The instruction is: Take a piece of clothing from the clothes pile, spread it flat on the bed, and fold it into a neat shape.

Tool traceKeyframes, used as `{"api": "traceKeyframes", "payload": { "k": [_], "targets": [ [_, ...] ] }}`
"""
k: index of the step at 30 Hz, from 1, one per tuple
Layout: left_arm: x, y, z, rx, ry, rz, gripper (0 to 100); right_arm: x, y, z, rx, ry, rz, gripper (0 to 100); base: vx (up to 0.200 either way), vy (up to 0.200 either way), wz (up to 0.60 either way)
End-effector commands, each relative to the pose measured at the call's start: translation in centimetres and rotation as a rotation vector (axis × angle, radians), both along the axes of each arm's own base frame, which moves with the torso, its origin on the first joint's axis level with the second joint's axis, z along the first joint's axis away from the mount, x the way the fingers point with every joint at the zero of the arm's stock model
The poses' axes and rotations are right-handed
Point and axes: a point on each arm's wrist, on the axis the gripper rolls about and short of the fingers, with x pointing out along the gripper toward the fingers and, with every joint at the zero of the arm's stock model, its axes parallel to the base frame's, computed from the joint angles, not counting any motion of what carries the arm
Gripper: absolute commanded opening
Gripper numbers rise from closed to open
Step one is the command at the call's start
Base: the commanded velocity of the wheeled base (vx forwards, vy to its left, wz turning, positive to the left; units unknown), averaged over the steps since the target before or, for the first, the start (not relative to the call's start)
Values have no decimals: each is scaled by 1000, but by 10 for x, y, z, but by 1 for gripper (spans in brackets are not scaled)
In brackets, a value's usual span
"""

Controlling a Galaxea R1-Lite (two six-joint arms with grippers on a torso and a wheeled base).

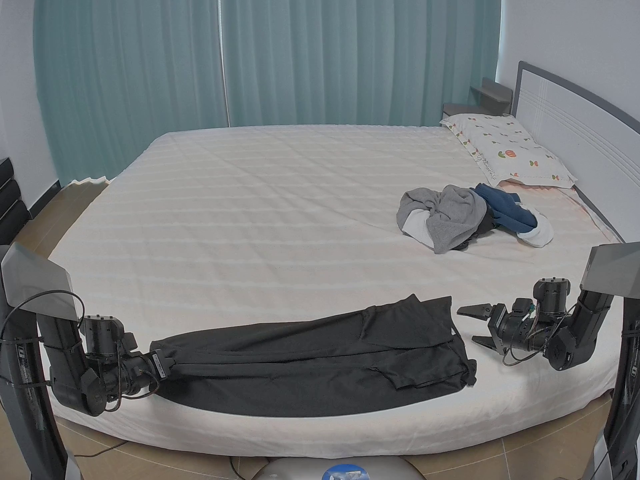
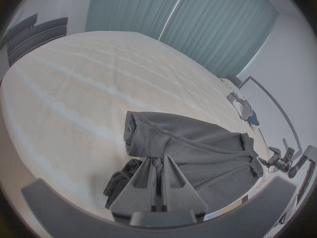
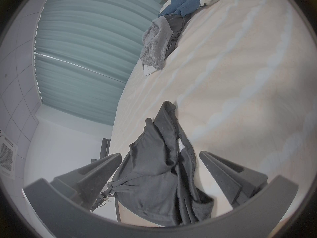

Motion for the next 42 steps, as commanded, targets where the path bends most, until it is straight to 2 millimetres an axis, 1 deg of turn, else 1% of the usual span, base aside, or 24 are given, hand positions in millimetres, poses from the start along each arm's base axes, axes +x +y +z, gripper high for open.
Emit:
{"api": "traceKeyframes", "payload": {
  "k": [1,7,12,16,18,20,23,24,25,28,30,31,35,36,37,38,39,42],
  "targets": [
    [3,-2,2,-10,-13,2,0,0,0,0,1,0,0,100,0,0,0],
    [11,-11,12,-79,-46,36,0,0,0,0,1,1,0,100,0,0,0],
    [11,-16,17,-87,-63,26,0,0,0,0,1,-1,2,100,0,0,0],
    [11,-19,19,-85,-68,23,0,0,0,0,1,-1,2,100,0,-200,0],
    [12,-26,22,-61,-82,28,0,0,0,0,2,0,2,100,0,-200,0],
    [12,-29,23,-61,-86,32,0,0,0,0,1,-1,2,100,0,-200,0],
    [16,-37,35,-55,-125,44,0,0,0,0,1,-1,2,100,0,-200,0],
    [16,-37,35,-55,-125,44,0,0,0,0,1,-1,2,100,0,-200,0],
    [16,-41,41,-50,-138,39,0,0,0,0,1,-1,2,100,0,-200,0],
    [18,-51,48,-41,-148,22,0,0,0,0,1,-1,2,100,0,-200,0],
    [19,-55,50,-34,-149,20,0,0,0,0,1,-1,2,100,0,-200,0],
    [22,-63,53,-20,-148,15,0,0,0,0,1,-1,2,100,0,-200,0],
    [27,-80,60,17,-143,13,0,0,0,0,1,1,2,100,0,-200,0],
    [27,-80,60,17,-143,13,0,0,0,0,1,1,2,100,0,-200,0],
    [29,-88,65,29,-143,8,0,0,0,0,1,1,2,100,0,-200,0],
    [29,-88,65,29,-143,8,0,0,0,0,1,1,2,100,0,-200,0],
    [31,-97,68,41,-126,-8,0,0,0,0,1,-1,2,100,0,-200,0],
    [35,-109,73,52,-101,-28,0,0,1,0,1,1,4,100,0,-200,0]
  ]
}}
